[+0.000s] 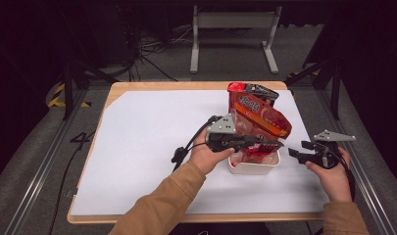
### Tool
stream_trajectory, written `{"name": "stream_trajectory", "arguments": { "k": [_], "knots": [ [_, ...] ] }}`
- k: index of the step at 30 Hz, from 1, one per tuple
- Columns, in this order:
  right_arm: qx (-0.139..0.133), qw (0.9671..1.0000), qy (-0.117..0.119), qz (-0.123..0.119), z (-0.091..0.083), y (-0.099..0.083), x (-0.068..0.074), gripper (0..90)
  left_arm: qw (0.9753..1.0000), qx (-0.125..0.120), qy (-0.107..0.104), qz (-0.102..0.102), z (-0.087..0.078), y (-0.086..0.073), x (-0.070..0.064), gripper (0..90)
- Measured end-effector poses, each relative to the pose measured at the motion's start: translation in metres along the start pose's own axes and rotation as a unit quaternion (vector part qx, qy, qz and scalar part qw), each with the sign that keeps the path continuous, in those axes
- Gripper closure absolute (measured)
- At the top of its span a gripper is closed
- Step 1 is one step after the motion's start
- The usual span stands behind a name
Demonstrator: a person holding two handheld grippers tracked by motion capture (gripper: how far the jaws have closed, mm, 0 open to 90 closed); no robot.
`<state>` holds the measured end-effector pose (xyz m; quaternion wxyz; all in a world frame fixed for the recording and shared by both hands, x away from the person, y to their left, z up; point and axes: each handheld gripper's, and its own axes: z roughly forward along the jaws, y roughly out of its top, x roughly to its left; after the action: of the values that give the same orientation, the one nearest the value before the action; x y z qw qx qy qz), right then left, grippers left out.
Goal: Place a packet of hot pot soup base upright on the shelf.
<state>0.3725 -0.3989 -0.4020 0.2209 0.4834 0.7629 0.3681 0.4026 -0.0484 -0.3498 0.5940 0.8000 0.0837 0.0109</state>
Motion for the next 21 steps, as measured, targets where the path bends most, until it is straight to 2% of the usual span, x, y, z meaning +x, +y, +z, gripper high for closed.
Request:
{"name": "stream_trajectory", "arguments": {
  "k": [10,18,21],
  "knots": [
    [0.000,1.0000,-0.002,0.000,0.001,0.000,0.000,33.9,0.9998,0.016,0.009,-0.006,-0.004,-0.004,0.002,87.5],
    [0.000,1.0000,-0.003,-0.001,0.001,0.000,0.000,33.8,0.9996,0.015,0.010,-0.021,-0.010,-0.010,0.007,83.3],
    [0.001,1.0000,-0.002,-0.002,0.002,0.001,0.001,33.7,0.9996,0.010,0.006,-0.027,-0.012,-0.011,0.006,78.8]
  ]
}}
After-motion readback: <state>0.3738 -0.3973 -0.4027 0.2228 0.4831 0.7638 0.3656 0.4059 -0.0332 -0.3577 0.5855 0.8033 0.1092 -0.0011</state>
